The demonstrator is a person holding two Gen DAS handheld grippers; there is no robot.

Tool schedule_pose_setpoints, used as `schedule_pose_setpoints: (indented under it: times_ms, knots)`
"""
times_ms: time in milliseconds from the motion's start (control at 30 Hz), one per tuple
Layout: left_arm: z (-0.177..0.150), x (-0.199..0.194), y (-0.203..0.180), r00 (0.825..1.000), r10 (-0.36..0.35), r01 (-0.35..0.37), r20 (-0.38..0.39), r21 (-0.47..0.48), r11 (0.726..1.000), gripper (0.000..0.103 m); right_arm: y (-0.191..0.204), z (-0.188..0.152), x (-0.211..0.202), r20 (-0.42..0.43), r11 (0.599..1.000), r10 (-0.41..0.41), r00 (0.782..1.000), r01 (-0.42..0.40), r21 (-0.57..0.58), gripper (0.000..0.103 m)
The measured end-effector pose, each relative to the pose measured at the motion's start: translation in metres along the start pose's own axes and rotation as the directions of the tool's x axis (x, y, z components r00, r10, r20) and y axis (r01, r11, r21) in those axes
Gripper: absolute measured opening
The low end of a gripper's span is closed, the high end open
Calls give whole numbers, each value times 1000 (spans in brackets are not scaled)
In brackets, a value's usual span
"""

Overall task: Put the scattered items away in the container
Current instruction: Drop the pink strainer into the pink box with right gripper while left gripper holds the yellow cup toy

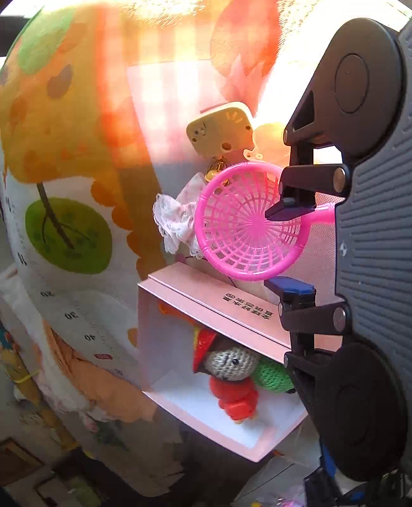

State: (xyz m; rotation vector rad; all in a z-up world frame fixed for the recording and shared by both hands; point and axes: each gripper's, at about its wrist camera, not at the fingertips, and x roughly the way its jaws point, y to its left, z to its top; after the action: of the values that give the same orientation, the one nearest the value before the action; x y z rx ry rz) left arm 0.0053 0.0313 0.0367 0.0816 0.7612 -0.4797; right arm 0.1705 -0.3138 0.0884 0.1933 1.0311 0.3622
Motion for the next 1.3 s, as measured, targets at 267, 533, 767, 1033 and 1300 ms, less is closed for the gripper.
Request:
schedule_pose_setpoints:
  times_ms: [267, 533, 767, 1033, 1300]
  knots:
    - [0, 3, -1, 1000, 1, -1, -2, -9, 1000, 50, -115, -21, -41, 168, 890, 47, 985, -118, 440, 38]
    - [0, 6, 0, 1000, -6, 6, -13, -32, 999, 52, -134, -60, -87, 307, 902, -12, 952, -122, 414, 47]
    - [2, 5, -6, 1000, -22, 21, -11, -41, 999, 55, -157, -58, -46, 273, 781, -64, 960, -123, 612, 52]
    - [2, 0, -5, 1000, -19, 18, -10, -48, 999, 60, -81, -8, -65, 494, 789, 376, 784, -550, 274, 58]
    - [1, 2, 1, 1000, -20, 20, -7, -78, 997, 60, -21, -5, -42, 348, 986, 116, 930, -149, 70, 58]
